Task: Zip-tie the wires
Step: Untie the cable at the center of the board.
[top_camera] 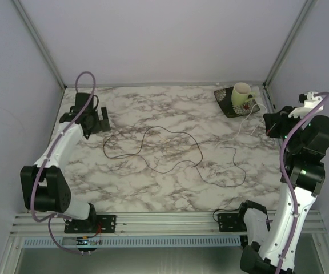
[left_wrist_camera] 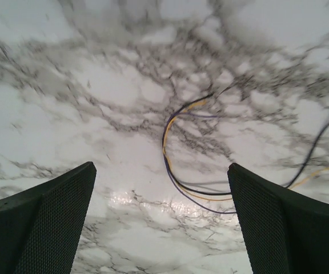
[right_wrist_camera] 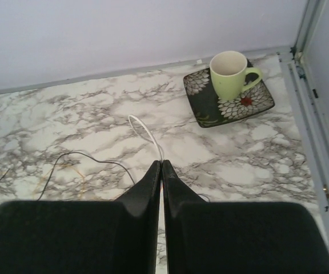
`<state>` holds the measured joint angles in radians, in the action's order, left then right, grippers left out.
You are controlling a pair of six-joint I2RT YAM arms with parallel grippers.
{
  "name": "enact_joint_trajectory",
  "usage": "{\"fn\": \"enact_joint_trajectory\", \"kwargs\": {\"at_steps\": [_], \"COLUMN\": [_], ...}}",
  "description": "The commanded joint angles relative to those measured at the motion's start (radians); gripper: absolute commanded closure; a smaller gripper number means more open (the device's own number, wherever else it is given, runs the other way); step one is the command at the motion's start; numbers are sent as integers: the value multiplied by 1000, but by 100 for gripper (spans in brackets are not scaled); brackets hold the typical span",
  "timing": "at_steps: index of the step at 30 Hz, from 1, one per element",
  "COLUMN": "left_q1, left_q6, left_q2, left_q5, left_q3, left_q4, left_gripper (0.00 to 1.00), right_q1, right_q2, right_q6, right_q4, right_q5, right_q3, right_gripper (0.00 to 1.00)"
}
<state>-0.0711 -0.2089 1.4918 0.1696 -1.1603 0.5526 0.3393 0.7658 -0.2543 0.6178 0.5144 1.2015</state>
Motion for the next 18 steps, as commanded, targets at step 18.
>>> {"fn": "enact_joint_trajectory", "kwargs": {"at_steps": [18], "left_q1": [-414], "left_q6": [80], "left_q2": [-212], "left_q5": [-656], "left_q3": [-200], "left_q4": [-432], "left_gripper": [4], "right_q1": [-235], "right_q2": [105], "right_q6": [-89], "right_q4": [-214], "right_q5": [320], "right_q3": [-80], "right_gripper": [100]}}
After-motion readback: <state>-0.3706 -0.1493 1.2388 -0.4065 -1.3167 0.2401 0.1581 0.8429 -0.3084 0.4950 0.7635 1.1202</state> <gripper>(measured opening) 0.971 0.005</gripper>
